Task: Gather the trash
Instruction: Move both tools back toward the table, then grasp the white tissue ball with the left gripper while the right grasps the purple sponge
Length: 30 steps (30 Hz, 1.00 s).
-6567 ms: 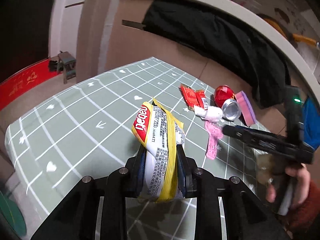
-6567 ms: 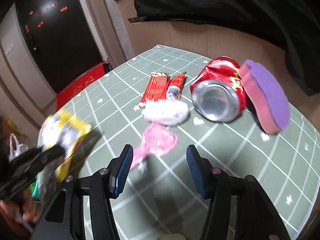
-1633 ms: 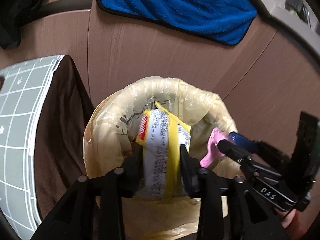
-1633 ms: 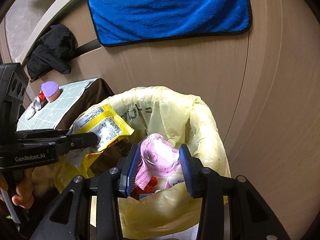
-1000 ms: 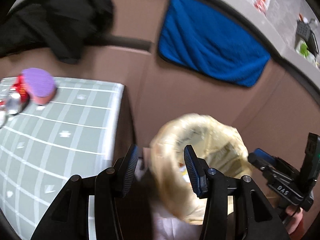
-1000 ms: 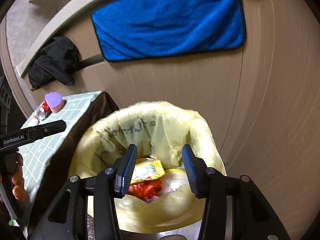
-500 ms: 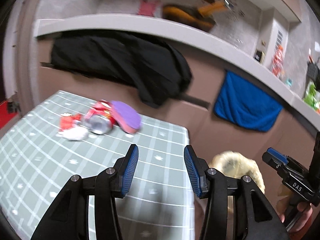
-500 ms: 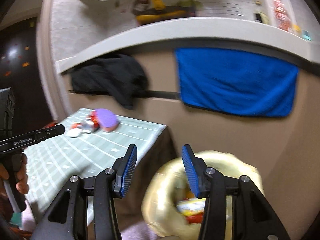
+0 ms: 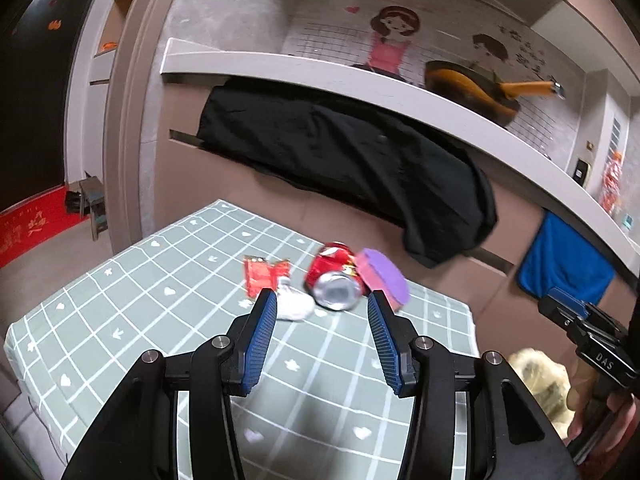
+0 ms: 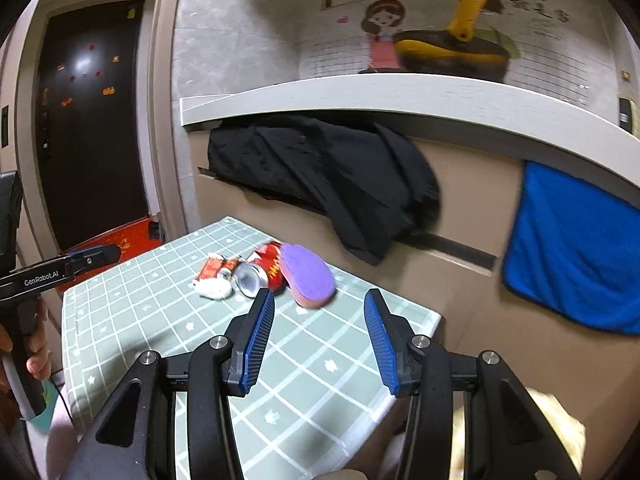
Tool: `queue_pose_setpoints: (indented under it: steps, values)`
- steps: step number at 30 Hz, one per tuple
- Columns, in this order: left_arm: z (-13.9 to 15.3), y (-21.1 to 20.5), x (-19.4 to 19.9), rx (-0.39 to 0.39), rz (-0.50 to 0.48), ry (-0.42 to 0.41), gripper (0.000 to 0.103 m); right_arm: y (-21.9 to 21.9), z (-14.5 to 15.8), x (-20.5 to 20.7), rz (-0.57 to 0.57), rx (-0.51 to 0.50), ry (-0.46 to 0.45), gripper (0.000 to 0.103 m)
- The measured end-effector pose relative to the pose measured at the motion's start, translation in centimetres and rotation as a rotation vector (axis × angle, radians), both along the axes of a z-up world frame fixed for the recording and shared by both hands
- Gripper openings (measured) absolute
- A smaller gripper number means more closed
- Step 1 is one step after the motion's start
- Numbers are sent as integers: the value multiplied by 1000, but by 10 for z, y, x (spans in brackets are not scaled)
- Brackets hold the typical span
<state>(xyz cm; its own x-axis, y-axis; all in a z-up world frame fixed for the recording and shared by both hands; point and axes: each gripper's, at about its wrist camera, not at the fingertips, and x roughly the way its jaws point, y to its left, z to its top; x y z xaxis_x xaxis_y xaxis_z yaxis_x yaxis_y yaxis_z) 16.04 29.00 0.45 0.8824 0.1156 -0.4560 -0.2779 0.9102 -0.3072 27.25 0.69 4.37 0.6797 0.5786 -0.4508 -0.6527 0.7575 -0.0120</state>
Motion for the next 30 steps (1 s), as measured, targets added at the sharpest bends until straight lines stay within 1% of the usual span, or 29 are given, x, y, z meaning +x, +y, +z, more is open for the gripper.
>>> queue_pose_setpoints:
  steps: [1,3,6,8,10,14,16,19,20,21,22,25,27,30]
  values:
    - [-5,9,5,-10,-2,0,48,7,-3,6,14,4,9,44]
    - [-14,22,17,-33,-16,1,48,24,-12,24,60,12,63,45]
    - [-32,42,41,-84,-33,33,48,49,-32,53,113,7,160,45]
    - [-46,53,61,-125,-34,64,48,63,-45,67,122,-15,190,45]
    - [-57,60,81,-141,-34,94,48,74,-54,77,127,-32,205,45]
    - [-80,66,127,-136,-15,172,48,90,-71,102,140,-52,256,45]
    - [-92,71,149,-157,6,215,48,92,-74,106,144,-50,266,45]
    - [-111,78,176,-213,37,274,48,91,-78,114,139,-67,263,45]
    - [-115,78,181,-214,36,289,48,91,-77,117,136,-72,262,45]
    - [-119,77,186,-205,30,313,47,90,-77,121,128,-77,262,45]
    - [-122,75,189,-185,26,339,37,89,-77,125,124,-78,264,45]
    - [-125,65,188,-129,-18,372,22,89,-76,135,123,-73,268,45]
    - [-126,58,180,-121,-45,393,19,93,-77,142,124,-72,265,45]
    - [-127,48,160,-138,-79,411,19,104,-80,154,130,-68,259,45]
